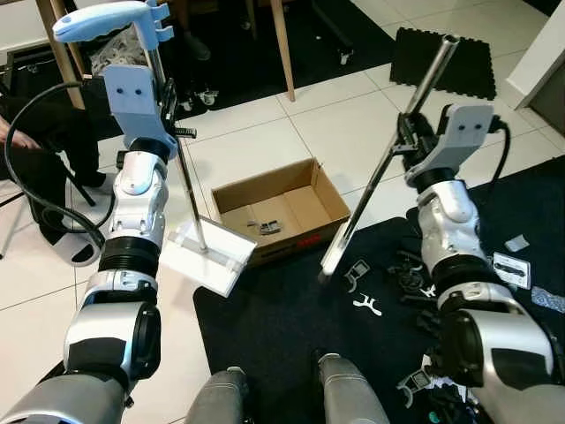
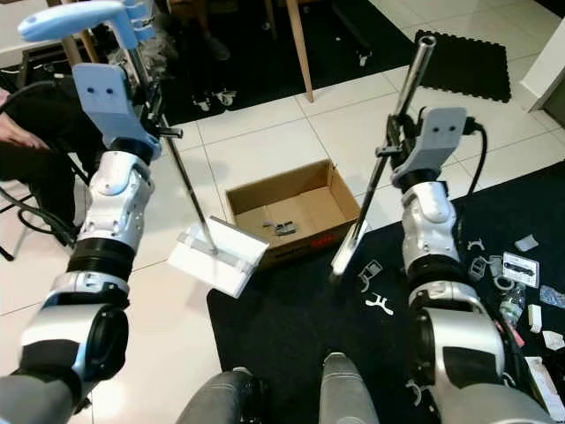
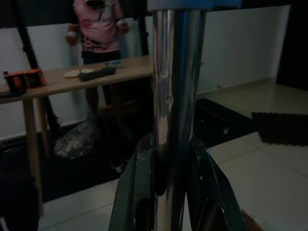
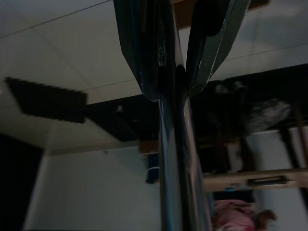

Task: Sweep floor

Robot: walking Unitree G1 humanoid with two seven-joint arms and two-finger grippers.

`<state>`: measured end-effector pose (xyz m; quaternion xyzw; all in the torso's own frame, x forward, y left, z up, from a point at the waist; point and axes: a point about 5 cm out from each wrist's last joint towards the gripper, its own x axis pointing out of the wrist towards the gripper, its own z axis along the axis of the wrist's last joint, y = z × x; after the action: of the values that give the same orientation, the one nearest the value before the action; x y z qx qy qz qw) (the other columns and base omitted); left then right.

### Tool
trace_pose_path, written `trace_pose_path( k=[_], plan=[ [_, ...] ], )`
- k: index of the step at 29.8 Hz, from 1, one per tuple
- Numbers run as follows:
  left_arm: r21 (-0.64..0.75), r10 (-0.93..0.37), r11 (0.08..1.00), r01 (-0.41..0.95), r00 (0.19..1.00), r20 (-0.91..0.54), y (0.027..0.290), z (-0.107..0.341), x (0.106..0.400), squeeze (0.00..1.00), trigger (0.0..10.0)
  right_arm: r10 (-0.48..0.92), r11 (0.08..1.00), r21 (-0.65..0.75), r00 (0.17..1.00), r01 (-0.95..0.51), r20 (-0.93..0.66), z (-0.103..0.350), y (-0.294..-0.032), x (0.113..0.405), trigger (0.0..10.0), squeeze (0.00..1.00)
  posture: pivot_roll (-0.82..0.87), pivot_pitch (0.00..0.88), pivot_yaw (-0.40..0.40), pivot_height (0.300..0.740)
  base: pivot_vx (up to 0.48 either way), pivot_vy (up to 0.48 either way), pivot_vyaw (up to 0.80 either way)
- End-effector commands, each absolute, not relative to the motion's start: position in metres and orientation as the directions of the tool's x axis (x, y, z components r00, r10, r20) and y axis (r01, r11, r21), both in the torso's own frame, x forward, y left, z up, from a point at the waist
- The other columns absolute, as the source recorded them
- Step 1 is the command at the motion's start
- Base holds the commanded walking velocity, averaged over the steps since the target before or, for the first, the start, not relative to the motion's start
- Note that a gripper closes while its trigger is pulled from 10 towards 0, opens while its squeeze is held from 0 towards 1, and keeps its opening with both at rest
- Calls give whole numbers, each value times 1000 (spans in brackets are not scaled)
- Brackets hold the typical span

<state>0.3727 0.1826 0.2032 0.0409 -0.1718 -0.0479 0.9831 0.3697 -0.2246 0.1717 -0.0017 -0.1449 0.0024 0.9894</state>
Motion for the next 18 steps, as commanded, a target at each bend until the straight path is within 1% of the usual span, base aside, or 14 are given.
trace_pose_path(
  k=[1,6,11,13,14,15,16,18],
  plan=[
    [135,-166,983,123,910,380,176,213,369,0,10000,-29,999,-25,948,39,318,177,-230,369,10000,0,6,99,28,740,0,0,0],
    [129,-191,980,153,911,365,167,206,366,0,10000,-92,995,-8,937,100,336,183,-242,368,10000,0,4,100,30,740,0,0,0],
    [123,-200,978,166,910,362,161,204,366,0,10000,-103,994,9,935,106,339,186,-245,369,10000,0,2,100,30,740,0,0,0],
    [117,-202,978,171,909,365,158,204,366,0,10000,-97,995,33,937,91,335,185,-242,370,10000,0,0,99,28,740,0,0,0],
    [103,-200,979,174,908,368,155,205,366,0,10000,-90,995,63,939,73,333,183,-236,371,10000,0,-1,100,29,740,0,0,0],
    [103,-200,979,174,908,368,155,205,366,0,10000,-90,995,63,939,73,333,183,-236,371,10000,0,-1,100,29,740,0,0,0],
    [95,-201,979,178,911,361,153,203,366,0,10000,-64,996,75,941,41,331,179,-226,371,10000,0,0,100,30,740,0,0,0],
    [95,-201,979,179,912,358,152,202,365,0,10000,-56,996,80,942,31,330,178,-223,371,10000,0,-1,101,32,740,0,0,0]
  ],
)
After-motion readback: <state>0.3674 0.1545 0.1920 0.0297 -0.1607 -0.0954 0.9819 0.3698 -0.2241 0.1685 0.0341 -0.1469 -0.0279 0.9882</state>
